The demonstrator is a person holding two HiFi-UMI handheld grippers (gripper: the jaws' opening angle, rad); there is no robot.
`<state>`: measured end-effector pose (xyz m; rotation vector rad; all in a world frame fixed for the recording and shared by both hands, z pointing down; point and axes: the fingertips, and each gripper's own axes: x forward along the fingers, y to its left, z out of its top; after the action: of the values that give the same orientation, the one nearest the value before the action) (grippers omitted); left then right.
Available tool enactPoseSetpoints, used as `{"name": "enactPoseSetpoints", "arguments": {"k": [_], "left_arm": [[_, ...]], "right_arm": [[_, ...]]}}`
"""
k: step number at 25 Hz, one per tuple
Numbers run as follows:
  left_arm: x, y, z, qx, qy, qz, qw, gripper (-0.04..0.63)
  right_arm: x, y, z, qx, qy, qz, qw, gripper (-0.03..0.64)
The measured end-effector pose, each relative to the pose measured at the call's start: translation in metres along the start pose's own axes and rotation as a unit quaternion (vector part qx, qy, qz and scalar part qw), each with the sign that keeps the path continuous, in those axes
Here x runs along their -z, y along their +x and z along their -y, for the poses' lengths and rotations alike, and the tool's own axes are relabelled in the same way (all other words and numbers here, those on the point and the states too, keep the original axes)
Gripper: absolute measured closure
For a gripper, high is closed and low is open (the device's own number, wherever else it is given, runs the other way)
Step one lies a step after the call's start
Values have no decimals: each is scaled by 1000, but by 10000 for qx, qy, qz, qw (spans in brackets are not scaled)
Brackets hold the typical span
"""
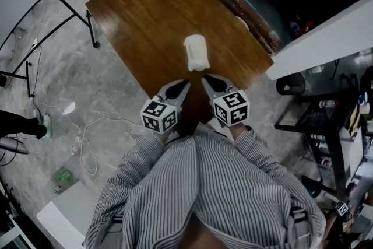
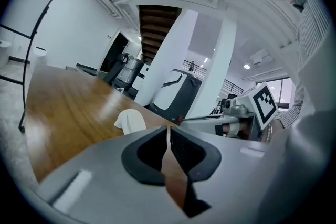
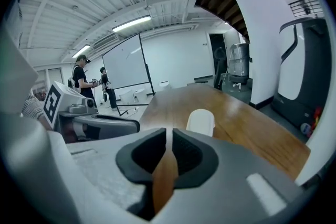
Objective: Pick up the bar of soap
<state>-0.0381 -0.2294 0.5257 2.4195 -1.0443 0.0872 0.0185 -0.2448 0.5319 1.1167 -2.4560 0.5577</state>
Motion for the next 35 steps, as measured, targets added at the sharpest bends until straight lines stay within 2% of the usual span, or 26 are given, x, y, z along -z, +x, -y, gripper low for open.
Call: {"name": "enactPoseSetpoints", "arguments": {"k": [5,11,21,26,35], "left_arm": [[1,17,-14,-94,-68,-56,9999,563],[-2,21,-28,-249,-173,-19,9995,563],[-4,18,-54,-449,-424,67,9981,563],[-2,20,-57,-428,-490,55,9979,563],[3,22,-60,-385,-570,4,9976,563]], "right_arm": [[-6,34,24,-94,-82,-253,9996,570],[-7,78,50,-3,-238,-647,9976,488],[-4,129,81,626,-444,-1251,9892,352],[2,142,82,798,-521,-1508,9840,324],[7,150,85,1120,-720,-1741,9757,322]]}}
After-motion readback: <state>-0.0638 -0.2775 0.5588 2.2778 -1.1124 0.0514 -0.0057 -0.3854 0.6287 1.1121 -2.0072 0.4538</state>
